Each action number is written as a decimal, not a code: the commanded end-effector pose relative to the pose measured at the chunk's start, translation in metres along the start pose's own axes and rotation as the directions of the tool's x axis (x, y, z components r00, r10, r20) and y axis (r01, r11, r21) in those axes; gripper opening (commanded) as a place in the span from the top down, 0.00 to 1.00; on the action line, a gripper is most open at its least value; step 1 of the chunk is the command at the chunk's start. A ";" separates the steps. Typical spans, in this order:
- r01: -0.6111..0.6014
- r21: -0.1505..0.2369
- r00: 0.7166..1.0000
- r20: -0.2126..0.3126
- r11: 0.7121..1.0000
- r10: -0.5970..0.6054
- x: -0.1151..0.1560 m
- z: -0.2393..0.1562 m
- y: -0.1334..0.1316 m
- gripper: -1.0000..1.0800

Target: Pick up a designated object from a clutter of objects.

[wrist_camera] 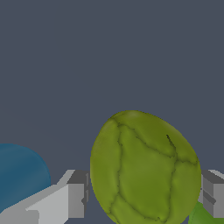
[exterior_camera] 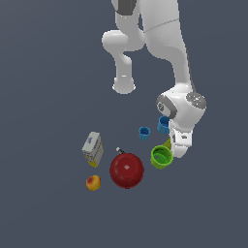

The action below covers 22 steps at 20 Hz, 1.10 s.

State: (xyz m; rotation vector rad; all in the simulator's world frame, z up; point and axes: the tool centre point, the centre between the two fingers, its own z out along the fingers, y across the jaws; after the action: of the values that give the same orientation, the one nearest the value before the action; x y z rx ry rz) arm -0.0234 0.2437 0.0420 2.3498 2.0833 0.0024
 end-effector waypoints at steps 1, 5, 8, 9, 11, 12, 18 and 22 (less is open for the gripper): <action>0.000 0.000 1.000 0.000 1.000 0.000 0.000 0.000 0.000 1.00; 0.000 0.000 1.000 0.000 1.000 0.000 -0.002 -0.005 -0.001 1.00; 0.000 0.000 1.000 0.000 1.000 0.000 -0.006 -0.013 -0.003 1.00; 0.000 0.000 1.000 0.000 1.000 0.000 -0.008 -0.017 -0.003 1.00; 0.001 0.000 1.000 0.001 1.000 -0.001 -0.011 -0.025 -0.005 1.00; 0.001 0.000 1.000 0.001 1.000 -0.001 -0.014 -0.030 -0.006 1.00; 0.001 -0.001 1.000 0.002 1.000 -0.001 -0.030 -0.067 -0.014 1.00; 0.001 0.000 1.000 0.003 1.000 -0.001 -0.044 -0.100 -0.020 1.00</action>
State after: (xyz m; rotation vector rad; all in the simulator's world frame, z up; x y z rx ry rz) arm -0.0464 0.2069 0.1283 2.3481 2.0840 -0.0034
